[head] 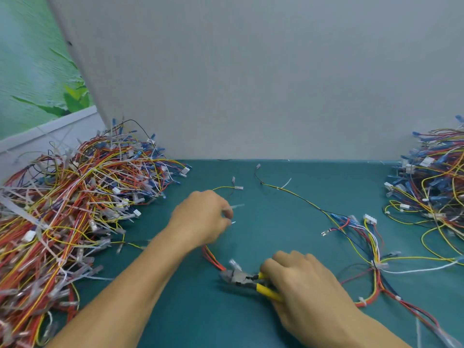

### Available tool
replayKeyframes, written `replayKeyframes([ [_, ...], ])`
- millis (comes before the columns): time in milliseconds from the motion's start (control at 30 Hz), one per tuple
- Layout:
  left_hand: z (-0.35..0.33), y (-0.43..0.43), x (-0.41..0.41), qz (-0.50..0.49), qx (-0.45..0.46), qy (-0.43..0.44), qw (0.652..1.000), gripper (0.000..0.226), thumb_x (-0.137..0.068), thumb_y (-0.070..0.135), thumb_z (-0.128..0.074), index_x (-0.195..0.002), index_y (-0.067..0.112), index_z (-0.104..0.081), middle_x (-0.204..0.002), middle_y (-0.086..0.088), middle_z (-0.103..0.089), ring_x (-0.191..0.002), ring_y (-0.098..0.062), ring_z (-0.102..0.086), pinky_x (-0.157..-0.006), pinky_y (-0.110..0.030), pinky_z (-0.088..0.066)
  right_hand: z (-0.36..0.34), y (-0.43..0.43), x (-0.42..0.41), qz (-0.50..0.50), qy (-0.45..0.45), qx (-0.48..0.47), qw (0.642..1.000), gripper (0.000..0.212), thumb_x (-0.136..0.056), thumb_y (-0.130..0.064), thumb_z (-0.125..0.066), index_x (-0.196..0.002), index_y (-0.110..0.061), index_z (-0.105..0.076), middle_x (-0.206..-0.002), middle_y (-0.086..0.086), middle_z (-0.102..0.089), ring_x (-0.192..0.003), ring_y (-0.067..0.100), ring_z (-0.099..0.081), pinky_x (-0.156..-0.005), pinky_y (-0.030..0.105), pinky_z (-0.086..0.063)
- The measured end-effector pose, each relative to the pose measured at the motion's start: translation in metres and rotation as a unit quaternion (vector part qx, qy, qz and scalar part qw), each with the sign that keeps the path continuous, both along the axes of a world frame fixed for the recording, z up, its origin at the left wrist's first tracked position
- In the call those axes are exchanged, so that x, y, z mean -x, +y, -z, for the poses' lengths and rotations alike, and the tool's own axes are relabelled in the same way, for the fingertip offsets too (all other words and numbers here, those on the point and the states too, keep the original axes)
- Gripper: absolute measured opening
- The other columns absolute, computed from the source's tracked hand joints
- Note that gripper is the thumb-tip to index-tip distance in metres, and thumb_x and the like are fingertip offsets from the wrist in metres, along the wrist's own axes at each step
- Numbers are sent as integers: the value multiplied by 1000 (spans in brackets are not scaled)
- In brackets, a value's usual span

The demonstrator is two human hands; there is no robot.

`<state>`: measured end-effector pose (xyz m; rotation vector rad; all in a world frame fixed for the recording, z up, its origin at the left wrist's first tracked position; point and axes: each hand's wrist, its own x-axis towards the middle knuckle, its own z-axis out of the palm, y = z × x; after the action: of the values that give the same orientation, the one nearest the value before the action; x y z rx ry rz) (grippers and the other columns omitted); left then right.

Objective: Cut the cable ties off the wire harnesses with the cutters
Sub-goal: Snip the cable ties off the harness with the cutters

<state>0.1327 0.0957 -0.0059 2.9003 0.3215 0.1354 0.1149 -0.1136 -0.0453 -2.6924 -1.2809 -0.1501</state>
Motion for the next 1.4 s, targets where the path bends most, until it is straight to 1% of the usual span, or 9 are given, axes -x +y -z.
replayKeyframes([
  [100, 7, -15, -15, -11, -177, 57, 983, 18, -86, 32, -61, -100, 22, -66, -103, -6, -65, -91, -29, -60, -68, -32, -40, -6, -3, 0, 2, -42, -2, 999, 27, -56, -43, -79, -68, -29, -60, -65, -8, -56, -57, 16, -55, -51, 24, -31],
  [233, 11, -18, -19, 0, -276, 106, 955, 11, -86, 13, -54, -94, 18, -60, -107, -8, -65, -96, -30, -64, -64, -31, -38, -2, -4, 0, -3, -19, 43, 999, 25, -69, -40, -73, -83, -25, -60, -81, -4, -58, -74, 21, -57, -63, 29, -34],
  [333, 12, -14, -15, -12, -300, 133, 945, 21, -82, 7, -53, -99, 16, -62, -107, -6, -66, -98, -29, -65, -65, -30, -38, -8, -5, 2, 20, -15, 37, 999, 34, -47, -43, -82, -65, -28, -58, -62, -8, -54, -55, 15, -54, -52, 23, -33],
  [433, 9, -9, -12, -17, -312, 151, 938, 25, -82, 7, -52, -103, 16, -63, -110, -5, -65, -100, -28, -64, -68, -32, -40, -3, -6, 1, -1, -3, 36, 999, 16, -82, -34, -61, -92, -23, -55, -91, -1, -56, -86, 25, -54, -69, 32, -32],
  [567, -1, -5, -7, -31, -276, 211, 937, 10, -78, 13, -55, -85, 19, -52, -102, -2, -64, -82, -25, -58, -65, -30, -40, -4, -8, 5, 13, -29, 37, 999, 38, -36, -40, -84, -55, -28, -54, -51, -7, -49, -44, 13, -49, -44, 22, -31],
  [733, -7, 6, 0, -40, -244, 276, 929, 21, -67, 17, -67, -68, 16, -47, -61, 5, -51, -54, -14, -49, -49, -24, -37, -2, -7, 6, 21, -58, 44, 997, 41, -30, -38, -86, -52, -27, -53, -48, -5, -47, -41, 14, -46, -45, 23, -26],
  [1000, -10, 20, 4, -5, 144, 70, 987, 9, -67, 22, -66, -59, 20, -66, -50, 11, -58, -47, -2, -51, -46, -15, -43, -1, -10, 4, -1, -59, 42, 997, 39, -31, -41, -83, -52, -29, -53, -49, -11, -47, -41, 11, -47, -44, 21, -26],
  [1167, -16, 26, 10, -38, 84, 1, 996, 33, -87, 40, -62, -63, 17, -66, -53, 8, -53, -54, -8, -49, -51, -23, -32, -2, -15, 3, -6, -32, 37, 999, 37, -36, -45, -81, -53, -29, -53, -49, -12, -47, -42, 9, -49, -41, 19, -34],
  [1400, -34, -5, 74, 126, 356, 127, 917, 29, -74, 53, -68, -72, 24, -69, -50, 10, -43, -46, -4, -33, -45, -18, -24, -2, -15, -1, -22, 27, 34, 999, 18, -90, -33, -42, -106, -24, -46, -108, -1, -51, -101, 27, -48, -73, 32, -24],
])
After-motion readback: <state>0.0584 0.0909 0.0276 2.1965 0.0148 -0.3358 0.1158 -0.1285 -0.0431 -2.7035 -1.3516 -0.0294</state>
